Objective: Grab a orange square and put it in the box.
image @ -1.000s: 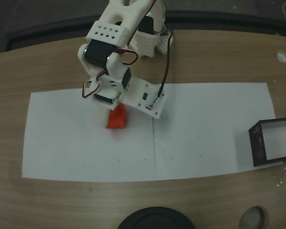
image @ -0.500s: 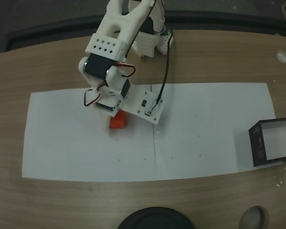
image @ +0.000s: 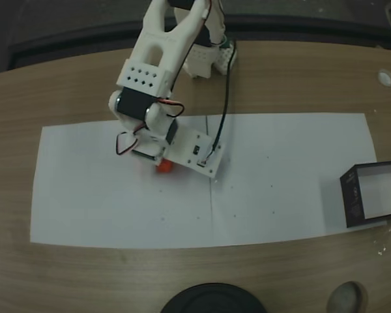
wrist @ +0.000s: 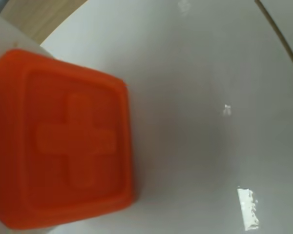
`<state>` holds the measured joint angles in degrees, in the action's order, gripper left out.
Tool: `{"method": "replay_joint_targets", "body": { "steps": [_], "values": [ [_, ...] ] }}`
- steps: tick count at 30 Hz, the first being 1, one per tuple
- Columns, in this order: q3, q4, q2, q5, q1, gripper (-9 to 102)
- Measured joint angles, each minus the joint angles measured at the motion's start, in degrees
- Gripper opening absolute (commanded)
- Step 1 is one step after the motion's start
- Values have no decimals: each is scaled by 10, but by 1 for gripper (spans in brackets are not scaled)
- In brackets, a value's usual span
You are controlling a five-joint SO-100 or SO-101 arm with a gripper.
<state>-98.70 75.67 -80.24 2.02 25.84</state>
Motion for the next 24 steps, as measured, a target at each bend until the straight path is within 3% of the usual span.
{"method": "replay_joint_targets", "body": {
  "steps": [3,10,17,21,24],
  "values": [
    [17,16,2,0,-13,10],
    [229,179,-25,-39,-140,9],
    [555,206,-83,-33,-462,9],
    [592,205,-91,39,-628,9],
    [592,170,-77,86,-691,9]
  ]
}}
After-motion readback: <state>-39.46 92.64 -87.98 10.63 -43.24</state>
